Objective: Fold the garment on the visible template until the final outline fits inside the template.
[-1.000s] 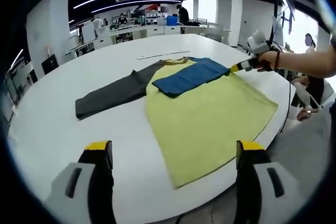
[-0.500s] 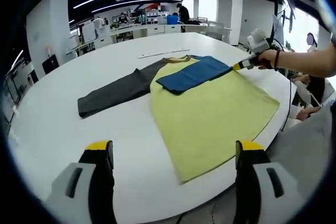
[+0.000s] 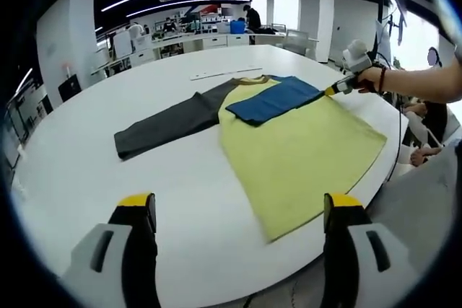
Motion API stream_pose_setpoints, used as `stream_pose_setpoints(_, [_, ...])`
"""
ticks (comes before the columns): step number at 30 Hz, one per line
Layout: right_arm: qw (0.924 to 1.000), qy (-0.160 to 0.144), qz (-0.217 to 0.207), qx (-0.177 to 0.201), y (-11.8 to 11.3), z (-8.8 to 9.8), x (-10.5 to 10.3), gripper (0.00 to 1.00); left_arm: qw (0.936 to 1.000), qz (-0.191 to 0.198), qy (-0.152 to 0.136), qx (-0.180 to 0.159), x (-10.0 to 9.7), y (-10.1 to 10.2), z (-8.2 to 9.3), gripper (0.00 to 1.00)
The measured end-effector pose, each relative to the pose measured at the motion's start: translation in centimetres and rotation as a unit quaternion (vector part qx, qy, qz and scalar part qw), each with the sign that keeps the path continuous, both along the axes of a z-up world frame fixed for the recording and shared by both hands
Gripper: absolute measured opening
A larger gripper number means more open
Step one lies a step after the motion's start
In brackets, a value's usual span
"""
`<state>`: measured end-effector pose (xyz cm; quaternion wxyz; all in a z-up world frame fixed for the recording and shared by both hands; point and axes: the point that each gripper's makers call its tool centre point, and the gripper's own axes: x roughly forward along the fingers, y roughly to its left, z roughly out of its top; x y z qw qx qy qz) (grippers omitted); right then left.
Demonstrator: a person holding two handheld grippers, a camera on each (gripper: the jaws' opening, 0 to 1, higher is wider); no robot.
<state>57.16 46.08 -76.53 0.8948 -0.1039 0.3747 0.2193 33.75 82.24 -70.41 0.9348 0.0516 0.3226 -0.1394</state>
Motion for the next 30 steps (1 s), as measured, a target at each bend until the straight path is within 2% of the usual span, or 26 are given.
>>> stream_pose_setpoints(10, [1.0000,0.001,-0.002,-0.002,-1.0,-0.1,0.4,0.00,0.9999,0.012,0.001,-0.004,0.3,0.6,0.0,0.93])
stream_pose_setpoints(13, [0.9972,0.030,-0.047,0.050,-0.8,0.2,0.1,0.01,0.9999,0.016,0.000,-0.005,0.4,0.9,0.2,0.93])
stream_pose_setpoints(14, [0.9960,0.027,-0.052,0.068,-0.7,0.5,0.3,0.06,0.9998,0.017,0.000,-0.006,0.5,1.0,0.2,0.93])
stream_pose_setpoints(15, [0.9953,0.027,-0.055,0.075,-0.6,0.7,0.3,0.16,0.9998,0.020,0.000,-0.008,0.6,1.2,0.2,0.92])
stream_pose_setpoints(18, [0.9957,0.030,-0.050,0.073,-0.5,1.0,-0.1,0.40,0.9995,0.029,-0.002,-0.011,1.0,1.9,0.5,0.92])
stream_pose_setpoints(20, [0.9960,0.026,-0.043,0.074,-0.4,1.6,-0.5,0.50,0.9993,0.035,-0.007,-0.014,1.4,2.4,0.8,0.92])
stream_pose_setpoints(26, [0.9961,0.016,-0.011,0.086,0.5,3.3,-1.5,0.72,0.9980,0.056,-0.018,-0.022,2.7,4.3,1.6,0.89])
stream_pose_setpoints(28, [0.9971,0.012,0.001,0.075,0.7,4.0,-2.2,0.74,0.9976,0.062,-0.020,-0.024,3.1,4.9,1.8,0.85])
stream_pose_setpoints(30, [0.9979,0.005,0.017,0.063,0.9,4.6,-2.9,0.80,0.9969,0.070,-0.023,-0.026,3.6,5.5,1.9,0.85])
